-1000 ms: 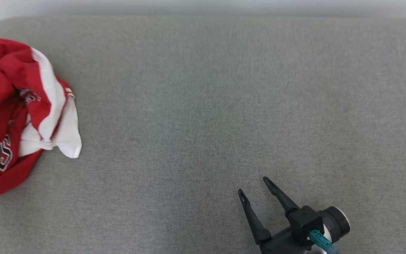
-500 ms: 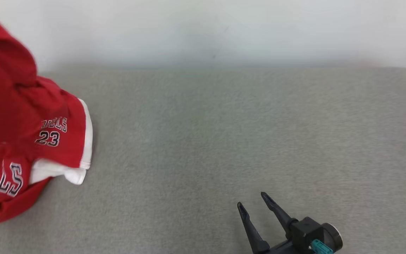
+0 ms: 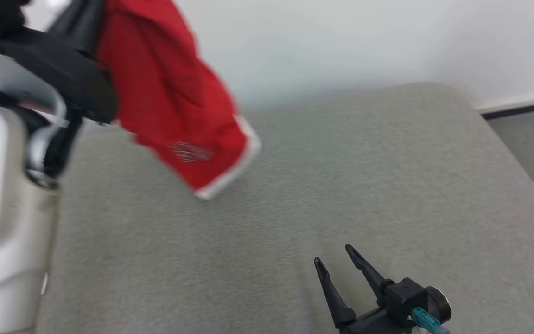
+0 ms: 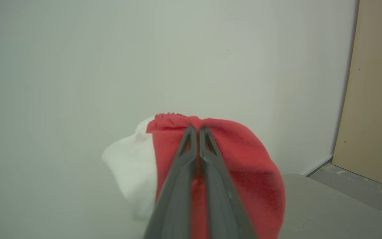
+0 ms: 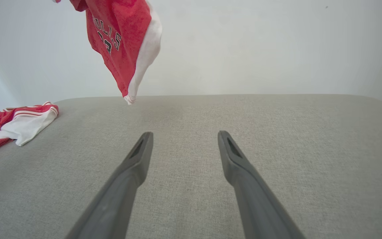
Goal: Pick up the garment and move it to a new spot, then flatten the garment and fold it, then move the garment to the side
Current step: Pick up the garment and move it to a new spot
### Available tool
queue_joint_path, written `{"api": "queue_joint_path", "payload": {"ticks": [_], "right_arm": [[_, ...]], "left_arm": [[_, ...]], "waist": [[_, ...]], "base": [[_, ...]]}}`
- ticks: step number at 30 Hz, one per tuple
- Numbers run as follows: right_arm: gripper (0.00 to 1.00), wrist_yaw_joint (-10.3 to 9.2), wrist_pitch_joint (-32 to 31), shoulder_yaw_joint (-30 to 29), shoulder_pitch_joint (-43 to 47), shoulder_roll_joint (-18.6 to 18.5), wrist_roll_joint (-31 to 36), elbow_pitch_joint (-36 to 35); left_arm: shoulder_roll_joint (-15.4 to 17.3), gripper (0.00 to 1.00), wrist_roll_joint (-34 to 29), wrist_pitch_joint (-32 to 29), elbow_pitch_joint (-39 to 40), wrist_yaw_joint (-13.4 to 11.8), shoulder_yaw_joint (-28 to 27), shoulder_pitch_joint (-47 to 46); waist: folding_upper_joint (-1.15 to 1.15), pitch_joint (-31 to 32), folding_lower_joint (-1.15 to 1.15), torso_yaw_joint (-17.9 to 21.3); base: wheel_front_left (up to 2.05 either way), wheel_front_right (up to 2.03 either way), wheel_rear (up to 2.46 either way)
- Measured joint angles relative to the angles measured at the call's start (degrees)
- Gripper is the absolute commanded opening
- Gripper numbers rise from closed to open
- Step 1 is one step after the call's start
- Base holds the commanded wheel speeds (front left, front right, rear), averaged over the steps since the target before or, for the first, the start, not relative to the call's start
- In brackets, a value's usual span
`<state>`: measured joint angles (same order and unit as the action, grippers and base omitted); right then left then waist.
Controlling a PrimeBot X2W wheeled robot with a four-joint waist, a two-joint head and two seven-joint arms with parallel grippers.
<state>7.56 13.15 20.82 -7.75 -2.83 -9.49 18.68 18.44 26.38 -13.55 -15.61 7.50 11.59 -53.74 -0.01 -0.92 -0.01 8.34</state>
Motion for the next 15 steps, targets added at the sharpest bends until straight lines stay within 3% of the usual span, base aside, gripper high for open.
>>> {"api": "queue_joint_path", "payload": {"ticks": [6,15], "right_arm": [[1.0,0.0,-0.03,-1.14,-0.12,-0.03,0.44,0.24],[1.0,0.0,-0.02,-1.64,-0.53,-0.02,0.92,-0.49]], "left_arm": [[-4.39,0.0,0.63,5.21,-1.44,0.01,4.04,3.81],[-9.03,0.0,0.86,15.14,-13.41,-0.9,5.91,13.79]], "waist": [[0.01,-0.44,0.01,4.99],[0.01,-3.44,0.02,8.09]], "base": [[0.0,0.0,0.0],[0.0,0.0,0.0]]}}
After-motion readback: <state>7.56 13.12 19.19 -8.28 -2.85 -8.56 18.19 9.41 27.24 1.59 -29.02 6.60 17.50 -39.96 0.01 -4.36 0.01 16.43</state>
